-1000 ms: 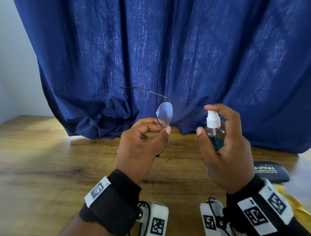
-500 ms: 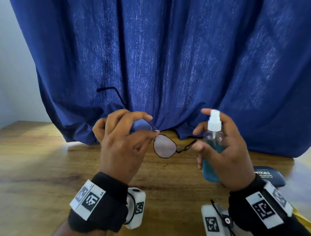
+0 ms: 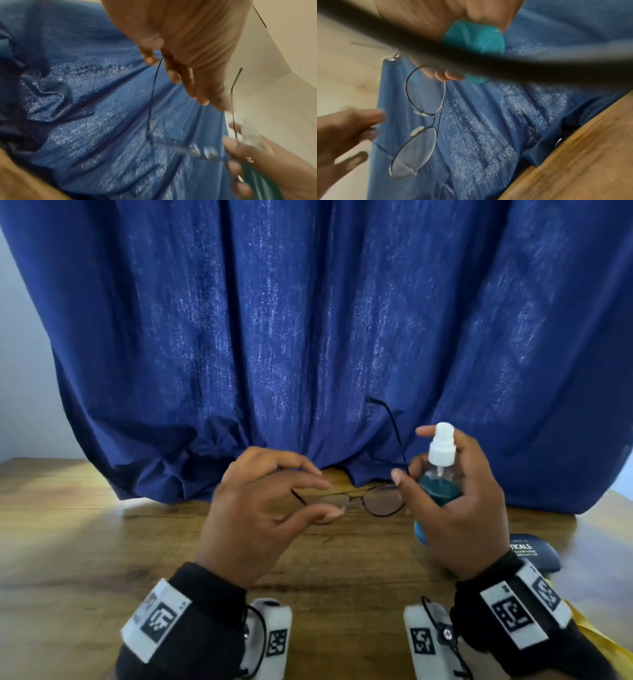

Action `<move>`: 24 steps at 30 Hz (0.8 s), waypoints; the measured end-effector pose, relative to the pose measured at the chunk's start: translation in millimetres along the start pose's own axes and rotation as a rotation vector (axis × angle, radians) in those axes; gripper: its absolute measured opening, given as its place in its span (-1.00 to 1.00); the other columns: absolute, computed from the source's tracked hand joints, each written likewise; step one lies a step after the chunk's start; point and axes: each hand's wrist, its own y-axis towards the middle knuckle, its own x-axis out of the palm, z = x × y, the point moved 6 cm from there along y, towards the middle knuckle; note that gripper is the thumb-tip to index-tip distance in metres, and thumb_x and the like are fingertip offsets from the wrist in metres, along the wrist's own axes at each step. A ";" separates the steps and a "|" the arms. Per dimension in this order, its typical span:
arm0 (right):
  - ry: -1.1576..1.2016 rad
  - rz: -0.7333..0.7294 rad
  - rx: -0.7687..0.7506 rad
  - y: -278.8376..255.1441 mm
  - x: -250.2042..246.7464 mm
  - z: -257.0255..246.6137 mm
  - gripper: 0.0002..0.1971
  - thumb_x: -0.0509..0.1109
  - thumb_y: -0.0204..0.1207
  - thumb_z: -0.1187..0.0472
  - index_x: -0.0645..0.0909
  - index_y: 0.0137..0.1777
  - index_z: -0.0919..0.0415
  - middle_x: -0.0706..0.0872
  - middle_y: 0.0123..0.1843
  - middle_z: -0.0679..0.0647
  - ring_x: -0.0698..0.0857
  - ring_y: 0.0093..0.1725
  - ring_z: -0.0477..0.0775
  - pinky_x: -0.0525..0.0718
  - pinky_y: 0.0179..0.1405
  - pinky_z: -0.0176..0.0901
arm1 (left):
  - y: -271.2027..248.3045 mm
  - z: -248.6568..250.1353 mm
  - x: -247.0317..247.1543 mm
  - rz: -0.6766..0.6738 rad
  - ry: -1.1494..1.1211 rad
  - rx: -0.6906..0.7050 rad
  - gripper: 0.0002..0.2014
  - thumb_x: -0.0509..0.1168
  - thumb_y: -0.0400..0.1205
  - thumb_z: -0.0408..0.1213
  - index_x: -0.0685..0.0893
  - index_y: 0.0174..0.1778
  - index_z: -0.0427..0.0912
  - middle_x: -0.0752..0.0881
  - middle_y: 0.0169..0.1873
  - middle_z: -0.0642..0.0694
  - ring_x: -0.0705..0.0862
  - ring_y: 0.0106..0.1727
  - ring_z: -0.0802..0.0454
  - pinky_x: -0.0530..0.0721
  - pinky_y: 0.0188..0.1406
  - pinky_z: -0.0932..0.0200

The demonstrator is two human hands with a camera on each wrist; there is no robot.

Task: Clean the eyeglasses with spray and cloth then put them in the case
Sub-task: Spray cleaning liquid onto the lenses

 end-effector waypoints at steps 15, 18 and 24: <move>0.244 -0.253 0.046 4.2 4.4 -1.4 -0.49 0.63 0.44 0.41 0.56 0.33 0.14 0.71 -0.24 0.17 0.67 -0.29 -0.07 0.70 -0.14 -0.30 | -25.0 -19.7 59.8 -0.538 -0.529 -0.595 -0.72 0.42 0.41 0.17 0.87 -0.16 0.10 0.86 -0.30 0.29 0.72 -0.34 0.47 0.60 -0.30 0.52; 0.246 -0.290 0.081 -0.6 12.1 2.6 -0.47 0.65 0.43 0.36 0.56 0.34 0.11 0.71 -0.25 0.13 0.70 -0.23 0.15 0.73 -0.12 -0.23 | -32.9 -3.0 71.8 -0.679 -0.511 -0.513 -0.74 0.42 0.52 0.12 0.91 -0.12 0.07 0.92 -0.13 0.20 0.84 -0.06 0.32 0.72 -0.03 0.42; 0.214 -0.242 0.111 1.3 10.0 9.3 -0.49 0.64 0.44 0.34 0.56 0.36 0.14 0.72 -0.21 0.21 0.71 -0.24 -0.05 0.73 -0.12 -0.31 | -32.7 -6.1 73.8 -0.668 -0.595 -0.563 -0.74 0.38 0.57 0.03 0.89 -0.03 -0.02 0.92 -0.06 0.21 0.83 0.02 0.37 0.67 0.02 0.45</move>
